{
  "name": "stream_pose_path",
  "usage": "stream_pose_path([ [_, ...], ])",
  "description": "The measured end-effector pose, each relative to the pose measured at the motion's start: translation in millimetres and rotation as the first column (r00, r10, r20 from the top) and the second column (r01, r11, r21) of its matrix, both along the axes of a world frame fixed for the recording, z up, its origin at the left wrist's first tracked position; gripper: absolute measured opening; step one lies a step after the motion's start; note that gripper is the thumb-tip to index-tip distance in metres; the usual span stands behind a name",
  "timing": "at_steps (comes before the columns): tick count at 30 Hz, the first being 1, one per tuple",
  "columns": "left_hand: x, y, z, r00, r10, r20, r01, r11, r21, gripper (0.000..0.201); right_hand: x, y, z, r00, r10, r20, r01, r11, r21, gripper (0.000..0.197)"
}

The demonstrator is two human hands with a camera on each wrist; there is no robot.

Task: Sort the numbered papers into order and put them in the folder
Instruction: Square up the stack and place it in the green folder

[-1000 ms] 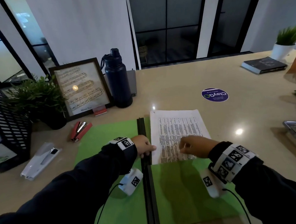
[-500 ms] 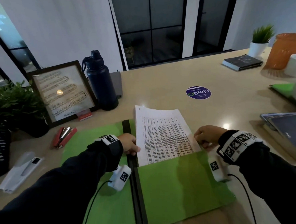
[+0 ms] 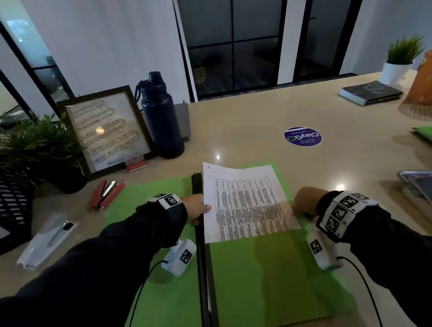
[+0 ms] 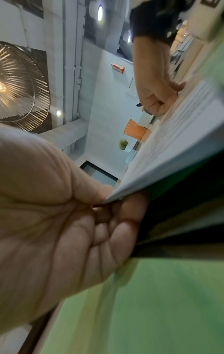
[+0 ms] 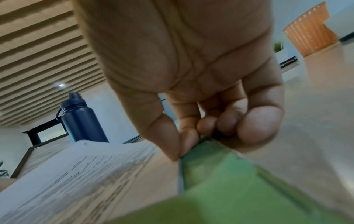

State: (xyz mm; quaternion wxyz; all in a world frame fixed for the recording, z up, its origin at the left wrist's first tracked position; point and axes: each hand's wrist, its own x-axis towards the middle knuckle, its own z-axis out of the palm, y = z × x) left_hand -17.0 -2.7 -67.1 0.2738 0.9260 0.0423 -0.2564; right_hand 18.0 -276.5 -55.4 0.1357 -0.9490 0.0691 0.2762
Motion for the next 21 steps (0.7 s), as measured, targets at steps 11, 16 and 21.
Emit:
stream_pose_path([
  [11, 1.1, -13.5, -2.7, 0.999, -0.028, -0.028, 0.032, 0.993, 0.116, 0.023, 4.2, -0.4, -5.8, 0.990, -0.125, 0.060, 0.113, 0.978, 0.176, 0.026],
  [16, 0.7, -13.4, -1.6, 0.998, -0.040, -0.050, 0.046, 0.992, 0.122, 0.031, 6.4, -5.9, -7.8, 0.981, -0.185, 0.066, 0.169, 0.966, 0.196, 0.018],
  [21, 1.4, -15.0, 0.9, 0.993, -0.095, -0.063, 0.107, 0.968, 0.225, 0.039, 8.5, -4.4, -9.5, 0.982, -0.178, 0.067, 0.164, 0.971, 0.174, 0.021],
])
